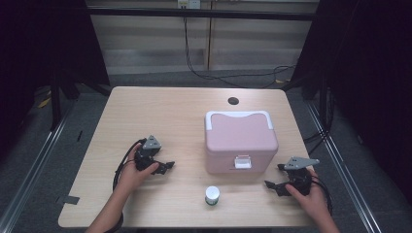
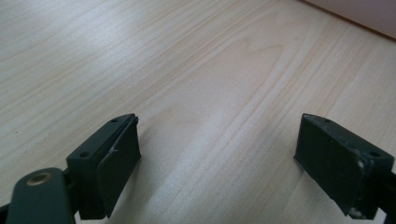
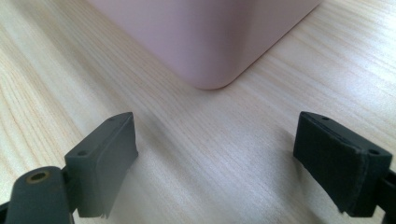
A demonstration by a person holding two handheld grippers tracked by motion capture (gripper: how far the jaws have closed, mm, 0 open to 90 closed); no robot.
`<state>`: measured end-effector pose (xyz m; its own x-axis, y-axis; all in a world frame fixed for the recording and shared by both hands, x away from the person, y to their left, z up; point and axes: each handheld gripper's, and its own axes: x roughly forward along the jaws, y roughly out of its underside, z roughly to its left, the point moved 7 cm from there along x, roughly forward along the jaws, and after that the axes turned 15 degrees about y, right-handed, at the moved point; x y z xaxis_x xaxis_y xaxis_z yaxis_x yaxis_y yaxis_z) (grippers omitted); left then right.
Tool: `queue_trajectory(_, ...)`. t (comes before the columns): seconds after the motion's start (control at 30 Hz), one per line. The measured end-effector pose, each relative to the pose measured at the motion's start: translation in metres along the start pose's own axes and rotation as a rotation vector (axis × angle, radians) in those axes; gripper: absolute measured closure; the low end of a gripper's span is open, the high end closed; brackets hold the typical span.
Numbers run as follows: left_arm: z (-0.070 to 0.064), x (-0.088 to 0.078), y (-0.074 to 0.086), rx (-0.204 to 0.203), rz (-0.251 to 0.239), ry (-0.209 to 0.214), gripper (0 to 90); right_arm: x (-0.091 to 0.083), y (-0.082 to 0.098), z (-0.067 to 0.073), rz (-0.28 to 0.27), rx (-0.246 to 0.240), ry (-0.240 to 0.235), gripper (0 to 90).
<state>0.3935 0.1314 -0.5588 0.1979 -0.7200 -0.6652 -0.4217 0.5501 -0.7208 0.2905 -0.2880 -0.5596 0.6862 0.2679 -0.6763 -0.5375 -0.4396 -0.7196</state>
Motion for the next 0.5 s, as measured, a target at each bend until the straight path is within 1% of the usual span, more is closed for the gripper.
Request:
queue_trajectory(0.2, 0.0000, -0.0001, 0.0000, 0.002, 0.001, -0.001, 13.1, 0.0000, 0.0000, 0.0000, 0.000, 0.000, 0.000, 12.5)
queue_trajectory(0.27, -0.0017, 0.0012, 0.0001, -0.008, 0.005, -0.001, 11.6, 0.0000, 0.0000, 0.0000, 0.000, 0.001, -0.001, 12.6)
queue_trajectory(0.37, -0.0025, 0.0023, -0.0002, -0.010, 0.012, -0.002, 9.2, 0.0000, 0.0000, 0.0000, 0.000, 0.001, -0.001, 12.6)
queue_trajectory(0.5, -0.0026, 0.0028, -0.0005, -0.011, 0.008, -0.004, 8.7, -0.0002, 0.0000, -0.0002, 0.002, 0.003, -0.001, 12.8)
